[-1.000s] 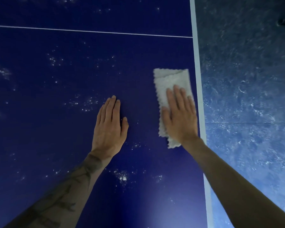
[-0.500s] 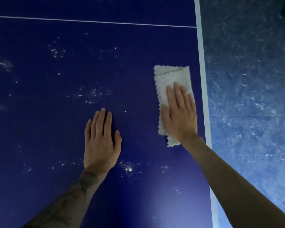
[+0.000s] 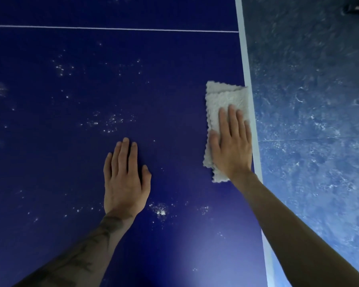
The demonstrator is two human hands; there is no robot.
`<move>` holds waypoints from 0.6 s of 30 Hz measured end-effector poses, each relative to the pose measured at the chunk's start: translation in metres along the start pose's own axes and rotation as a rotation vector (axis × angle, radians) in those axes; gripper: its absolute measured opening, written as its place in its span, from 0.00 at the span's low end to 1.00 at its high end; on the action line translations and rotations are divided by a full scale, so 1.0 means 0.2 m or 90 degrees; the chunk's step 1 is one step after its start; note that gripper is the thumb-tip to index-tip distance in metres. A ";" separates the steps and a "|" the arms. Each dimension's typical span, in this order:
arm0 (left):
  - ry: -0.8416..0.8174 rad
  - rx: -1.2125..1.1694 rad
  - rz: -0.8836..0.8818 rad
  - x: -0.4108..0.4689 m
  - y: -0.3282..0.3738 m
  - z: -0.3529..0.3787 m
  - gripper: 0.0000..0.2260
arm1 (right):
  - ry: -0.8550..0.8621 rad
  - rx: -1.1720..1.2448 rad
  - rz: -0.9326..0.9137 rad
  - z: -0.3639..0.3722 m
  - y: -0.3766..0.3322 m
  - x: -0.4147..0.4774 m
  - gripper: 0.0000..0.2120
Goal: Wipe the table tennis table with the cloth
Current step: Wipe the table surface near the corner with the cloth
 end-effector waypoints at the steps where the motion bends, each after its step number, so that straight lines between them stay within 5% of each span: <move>1: 0.003 -0.004 0.002 0.00 0.00 0.00 0.28 | 0.011 0.006 0.039 0.00 -0.04 0.03 0.32; 3: 0.008 -0.006 0.008 0.00 0.01 -0.01 0.28 | 0.015 0.021 0.046 0.02 -0.20 0.04 0.32; 9: 0.001 0.002 0.012 0.00 0.01 -0.02 0.28 | -0.024 -0.016 -0.250 0.12 -0.29 -0.25 0.31; 15: 0.006 -0.001 0.008 0.00 0.02 -0.03 0.28 | 0.024 0.009 0.023 0.00 -0.01 -0.01 0.31; 18: 0.005 0.002 0.012 0.00 0.03 -0.04 0.28 | 0.012 0.026 -0.010 0.04 -0.26 -0.03 0.32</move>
Point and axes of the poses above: each hand's wrist, its own x-axis towards the middle knuckle, its own z-axis out of the palm, y = z × x, the point moved 6 cm from there along x, towards the middle knuckle, and after that the axes turned 7 degrees about z, right-handed, at the moved point
